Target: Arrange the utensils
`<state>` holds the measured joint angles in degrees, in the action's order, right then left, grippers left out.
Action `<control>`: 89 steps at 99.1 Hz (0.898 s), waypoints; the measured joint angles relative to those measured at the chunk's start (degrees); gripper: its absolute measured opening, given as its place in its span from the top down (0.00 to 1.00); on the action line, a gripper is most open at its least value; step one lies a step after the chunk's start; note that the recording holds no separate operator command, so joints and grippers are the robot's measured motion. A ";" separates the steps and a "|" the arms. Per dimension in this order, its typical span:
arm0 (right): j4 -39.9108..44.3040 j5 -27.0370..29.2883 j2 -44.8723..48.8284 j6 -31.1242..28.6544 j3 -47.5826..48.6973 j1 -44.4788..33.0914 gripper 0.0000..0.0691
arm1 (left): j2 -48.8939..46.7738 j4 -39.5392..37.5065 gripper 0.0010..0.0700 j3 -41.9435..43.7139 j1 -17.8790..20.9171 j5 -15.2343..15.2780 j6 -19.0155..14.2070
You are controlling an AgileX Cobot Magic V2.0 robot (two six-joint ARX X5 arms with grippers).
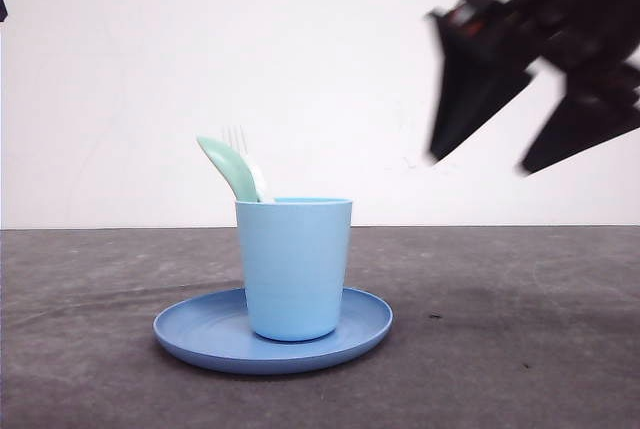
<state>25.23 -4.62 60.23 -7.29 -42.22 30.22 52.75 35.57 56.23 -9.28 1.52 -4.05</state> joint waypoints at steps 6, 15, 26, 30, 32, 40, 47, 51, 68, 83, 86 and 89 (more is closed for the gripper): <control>2.80 0.02 -2.54 -0.37 -0.83 -2.99 0.04 | 0.00 0.00 0.72 0.00 0.00 0.00 0.00; 7.26 0.15 -5.60 -0.57 -3.17 -7.56 0.04 | 0.00 0.00 0.72 0.00 0.00 0.00 0.00; 12.96 0.37 -7.74 -0.66 -6.78 -12.83 0.04 | 0.00 0.02 0.72 0.00 0.00 0.00 0.00; 14.99 0.39 -8.04 -0.66 -8.09 -14.67 0.04 | 0.00 0.09 0.72 0.00 0.00 0.00 0.00; 16.00 0.46 -8.09 -0.63 -8.68 -15.52 0.04 | 0.00 0.17 0.72 0.00 0.00 0.00 0.00; 19.54 1.07 -8.09 -0.17 -10.56 -19.04 0.04 | 0.00 0.96 0.72 0.00 0.00 0.00 0.00; 20.90 1.42 -8.07 0.33 -10.80 -21.49 0.04 | 0.00 1.77 0.72 0.00 0.00 0.00 0.00; 21.68 1.53 -8.02 0.52 -10.80 -22.62 0.04 | 0.00 2.01 0.72 0.00 0.00 0.00 0.00; 23.10 1.64 -8.00 1.11 -10.80 -25.16 0.04 | 0.00 3.19 0.72 0.00 0.00 0.00 0.00; 23.17 1.64 -8.00 1.29 -10.80 -25.29 0.04 | 0.00 3.91 0.72 0.00 0.00 0.00 0.00; 23.19 1.64 -8.00 1.31 -10.80 -25.29 0.04 | 0.00 3.96 0.72 0.00 0.00 0.00 0.00; 23.19 1.66 -8.00 1.31 -10.80 -25.29 0.04 | 0.00 4.00 0.72 0.00 0.00 0.00 0.00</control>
<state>48.42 -2.96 52.23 -5.98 -53.01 4.93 52.75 39.57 56.23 -9.28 1.52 -4.05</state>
